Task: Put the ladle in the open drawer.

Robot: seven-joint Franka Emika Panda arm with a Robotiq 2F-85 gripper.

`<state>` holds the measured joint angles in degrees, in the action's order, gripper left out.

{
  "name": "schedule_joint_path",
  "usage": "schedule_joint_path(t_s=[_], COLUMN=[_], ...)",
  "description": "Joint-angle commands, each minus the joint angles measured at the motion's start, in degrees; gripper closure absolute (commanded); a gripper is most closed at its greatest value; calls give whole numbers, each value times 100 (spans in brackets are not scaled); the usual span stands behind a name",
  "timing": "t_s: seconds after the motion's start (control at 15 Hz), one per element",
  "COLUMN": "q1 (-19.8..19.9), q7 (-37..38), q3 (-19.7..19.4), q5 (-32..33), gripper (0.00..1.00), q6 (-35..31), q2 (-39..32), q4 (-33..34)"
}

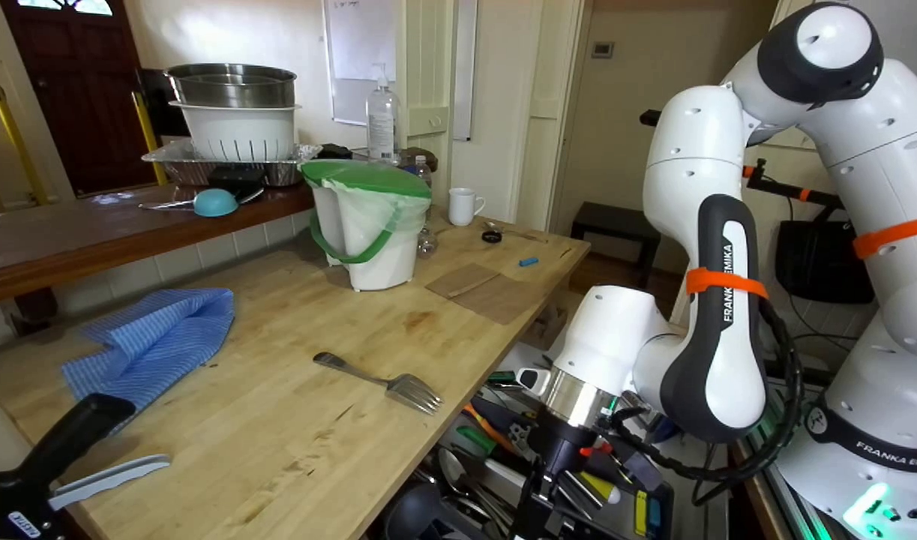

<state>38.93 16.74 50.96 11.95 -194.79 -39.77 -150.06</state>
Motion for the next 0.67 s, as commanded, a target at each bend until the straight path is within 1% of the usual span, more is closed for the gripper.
schedule_joint_path(t_s=[0.0,0.07,0.13,0.2,0.27,0.4,0.47,0.53,0.6], q1=[-579,-812,-934,-1031,-1098,-1074,-1107,-1071,-975], q7=[147,216,214,223,213,57,17,217,148], q3=[-46,-52,-14,96,200,574,748,841,1038], q5=[-688,-889,-973,-1025,-1059,-1104,-1246,-995,-961], gripper=[22,16,7,1,0,0,0,0,0], q6=[122,219,368,627,881,1517,1858,2135,2409], q2=[821,1210,1415,1650,1830,2086,2389,2630,2834], q4=[-186,-320,-384,-465,-499,-522,-545,-563,-515])
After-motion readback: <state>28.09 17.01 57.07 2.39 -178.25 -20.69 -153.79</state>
